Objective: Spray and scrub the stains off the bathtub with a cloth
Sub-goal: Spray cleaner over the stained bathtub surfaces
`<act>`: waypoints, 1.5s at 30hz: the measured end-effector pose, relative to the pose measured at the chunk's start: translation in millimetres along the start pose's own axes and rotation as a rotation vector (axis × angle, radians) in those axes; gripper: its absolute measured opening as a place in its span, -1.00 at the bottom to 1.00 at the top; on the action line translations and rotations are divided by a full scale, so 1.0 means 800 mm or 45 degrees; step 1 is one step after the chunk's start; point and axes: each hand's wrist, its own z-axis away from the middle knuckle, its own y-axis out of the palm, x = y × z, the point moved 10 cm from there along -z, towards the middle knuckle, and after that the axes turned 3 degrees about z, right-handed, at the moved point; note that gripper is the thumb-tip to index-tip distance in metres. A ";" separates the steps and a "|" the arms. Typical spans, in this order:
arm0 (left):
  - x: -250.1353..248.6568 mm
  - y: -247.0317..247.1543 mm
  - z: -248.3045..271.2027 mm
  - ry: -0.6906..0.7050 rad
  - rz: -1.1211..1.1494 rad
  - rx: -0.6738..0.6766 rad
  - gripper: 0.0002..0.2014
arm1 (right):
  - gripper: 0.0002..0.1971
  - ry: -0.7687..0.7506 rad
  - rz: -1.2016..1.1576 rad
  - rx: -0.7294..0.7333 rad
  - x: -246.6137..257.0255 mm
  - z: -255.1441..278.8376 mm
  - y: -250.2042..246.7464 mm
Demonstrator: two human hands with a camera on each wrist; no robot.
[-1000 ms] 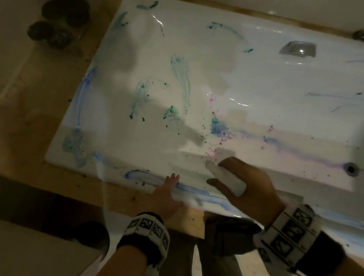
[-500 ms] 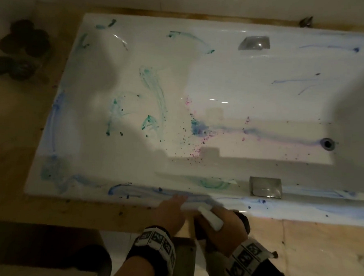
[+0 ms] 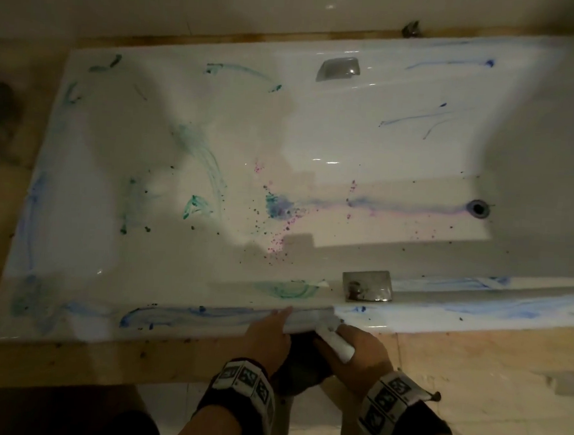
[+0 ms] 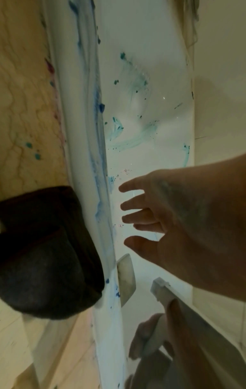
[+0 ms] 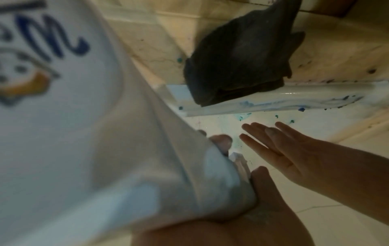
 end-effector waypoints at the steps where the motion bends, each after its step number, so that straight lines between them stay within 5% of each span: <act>1: -0.010 0.002 -0.001 -0.004 0.014 -0.023 -0.49 | -0.62 -0.011 -0.012 -0.014 -0.009 0.001 -0.008; 11: -0.115 0.030 0.002 -0.162 0.234 -0.353 -0.66 | -0.56 -0.221 -0.019 -0.010 -0.109 -0.005 -0.100; 15: -0.165 0.058 -0.008 -0.165 0.234 -0.350 -0.66 | -0.28 -0.290 0.097 0.145 -0.151 0.008 -0.128; 18: -0.190 0.078 -0.015 -0.144 0.228 -0.330 -0.63 | -0.59 -0.330 0.254 0.214 -0.166 0.018 -0.148; 24: -0.216 0.100 -0.016 -0.136 0.239 -0.265 -0.58 | -0.61 -0.247 0.286 0.144 -0.213 0.013 -0.175; 27: -0.228 0.112 -0.020 -0.111 0.242 -0.213 -0.58 | -0.35 -0.186 0.260 0.109 -0.230 0.009 -0.179; 32: -0.254 0.124 -0.028 -0.056 0.242 -0.171 -0.57 | -0.62 -0.014 0.202 0.082 -0.253 0.013 -0.212; 36: -0.273 0.124 -0.034 -0.001 0.221 -0.122 -0.57 | -0.31 0.080 0.074 -0.047 -0.292 0.016 -0.219; 41: -0.306 0.117 -0.039 0.074 0.168 -0.102 -0.60 | -0.66 0.290 -0.129 -0.201 -0.331 0.042 -0.249; 45: -0.330 0.118 -0.042 0.094 0.154 -0.109 -0.60 | -0.63 0.374 -0.222 -0.327 -0.362 0.055 -0.275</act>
